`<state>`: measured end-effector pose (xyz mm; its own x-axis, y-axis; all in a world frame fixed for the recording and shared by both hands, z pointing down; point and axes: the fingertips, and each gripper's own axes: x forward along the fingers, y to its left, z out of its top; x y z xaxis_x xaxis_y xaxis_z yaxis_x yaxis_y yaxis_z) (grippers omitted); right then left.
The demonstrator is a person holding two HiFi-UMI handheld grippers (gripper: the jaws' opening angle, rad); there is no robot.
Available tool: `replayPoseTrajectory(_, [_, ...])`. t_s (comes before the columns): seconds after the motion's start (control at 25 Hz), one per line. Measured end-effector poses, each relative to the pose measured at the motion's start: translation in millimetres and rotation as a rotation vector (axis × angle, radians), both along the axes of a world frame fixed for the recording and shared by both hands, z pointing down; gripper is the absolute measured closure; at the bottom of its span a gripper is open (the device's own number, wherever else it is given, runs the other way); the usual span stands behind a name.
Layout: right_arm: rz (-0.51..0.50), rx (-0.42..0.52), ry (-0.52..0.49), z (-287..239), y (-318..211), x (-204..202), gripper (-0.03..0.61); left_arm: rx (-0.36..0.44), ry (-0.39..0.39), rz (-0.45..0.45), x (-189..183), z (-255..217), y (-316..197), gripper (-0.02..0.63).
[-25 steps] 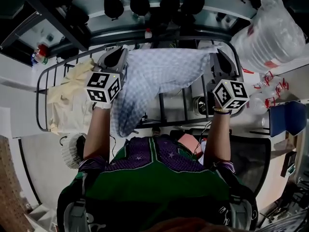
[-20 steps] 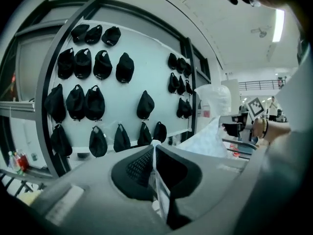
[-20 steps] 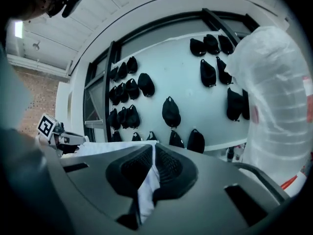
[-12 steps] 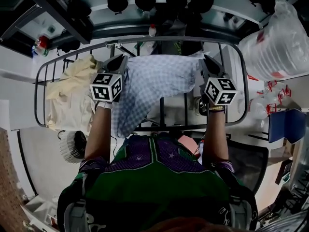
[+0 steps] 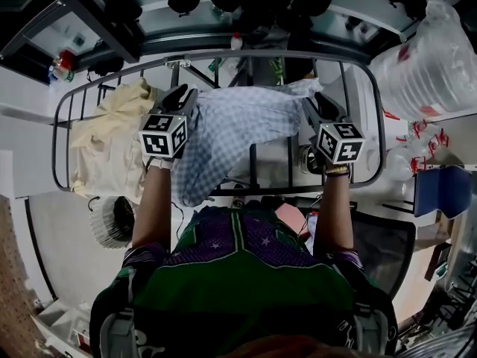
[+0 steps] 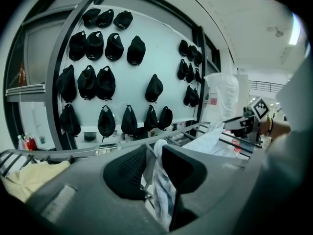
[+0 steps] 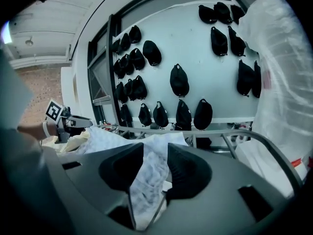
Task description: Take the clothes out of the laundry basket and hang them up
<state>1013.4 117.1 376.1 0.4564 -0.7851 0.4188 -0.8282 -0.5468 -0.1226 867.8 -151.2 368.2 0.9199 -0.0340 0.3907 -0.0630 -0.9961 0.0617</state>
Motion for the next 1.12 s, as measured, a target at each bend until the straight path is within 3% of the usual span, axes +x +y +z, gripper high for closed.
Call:
replayPoseTrajectory(0.6, [0.042,0.055,0.031,-31.6,19.9,-84.3,0.434,0.008,0.032,0.082,-57.3,-17.9,21.2,0.491])
replayPoseTrajectory(1.12, [0.043,0.094,0.111,-80.8,-1.8,-185.0,0.434,0.029,0.129,0.114,-157.6,-69.0,11.4,0.491])
